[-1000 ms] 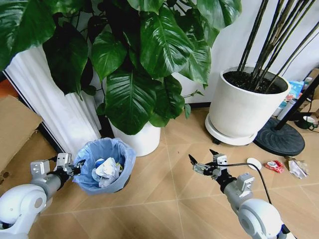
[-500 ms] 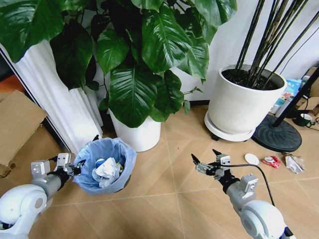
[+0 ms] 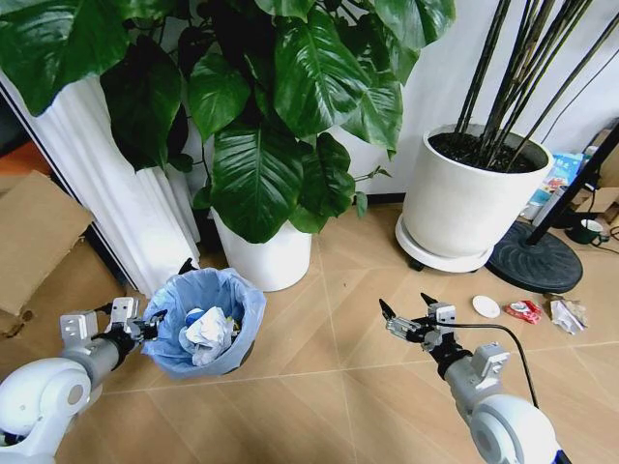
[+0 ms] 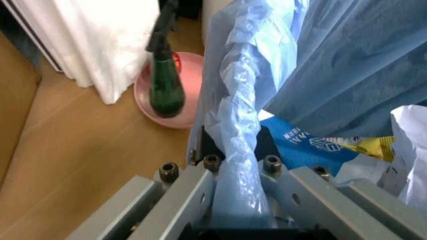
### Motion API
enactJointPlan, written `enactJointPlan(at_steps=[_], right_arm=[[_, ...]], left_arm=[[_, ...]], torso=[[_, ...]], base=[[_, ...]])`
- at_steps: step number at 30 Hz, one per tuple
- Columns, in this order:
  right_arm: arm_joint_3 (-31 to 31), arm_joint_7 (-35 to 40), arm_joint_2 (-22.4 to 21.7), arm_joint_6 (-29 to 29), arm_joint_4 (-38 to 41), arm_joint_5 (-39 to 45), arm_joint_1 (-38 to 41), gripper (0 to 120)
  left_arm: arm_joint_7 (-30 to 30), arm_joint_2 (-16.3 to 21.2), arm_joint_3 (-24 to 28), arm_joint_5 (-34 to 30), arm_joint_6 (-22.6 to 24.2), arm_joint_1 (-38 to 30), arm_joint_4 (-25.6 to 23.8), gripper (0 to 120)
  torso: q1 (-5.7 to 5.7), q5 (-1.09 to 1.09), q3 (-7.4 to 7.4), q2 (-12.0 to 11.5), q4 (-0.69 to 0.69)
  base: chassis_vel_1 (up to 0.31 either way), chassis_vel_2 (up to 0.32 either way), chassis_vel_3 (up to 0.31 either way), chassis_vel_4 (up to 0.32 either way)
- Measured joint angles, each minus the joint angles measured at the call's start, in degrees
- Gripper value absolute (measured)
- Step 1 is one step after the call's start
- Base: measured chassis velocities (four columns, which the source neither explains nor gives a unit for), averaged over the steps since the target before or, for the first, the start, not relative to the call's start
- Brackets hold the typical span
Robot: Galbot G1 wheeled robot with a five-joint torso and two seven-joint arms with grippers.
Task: Pick up the trash bin and place the garbage on the floor into it.
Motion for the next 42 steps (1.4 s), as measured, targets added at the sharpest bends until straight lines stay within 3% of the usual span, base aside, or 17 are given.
enactJointPlan(at_steps=[20, 42], right_arm=[[-0.4, 0.1, 0.4, 0.0, -0.2, -0.4, 0.1, 100], [0.8, -0.2, 0.0, 0.1, -1.0, -0.1, 0.3, 100]], left_arm=[[0.7, -0.2, -0.6, 0.2, 0.0, 1.1, -0.8, 0], [1.1, -1.0, -0.5, 1.1, 0.0, 1.5, -1.7, 0]], torso=[[0.0, 0.01, 0.0, 0.0, 0.0], [0.0, 0.03, 0.0, 0.0, 0.0]], base=[[-0.124, -0.128, 0.119, 0.125], [-0.196, -0.198, 0.196, 0.192]])
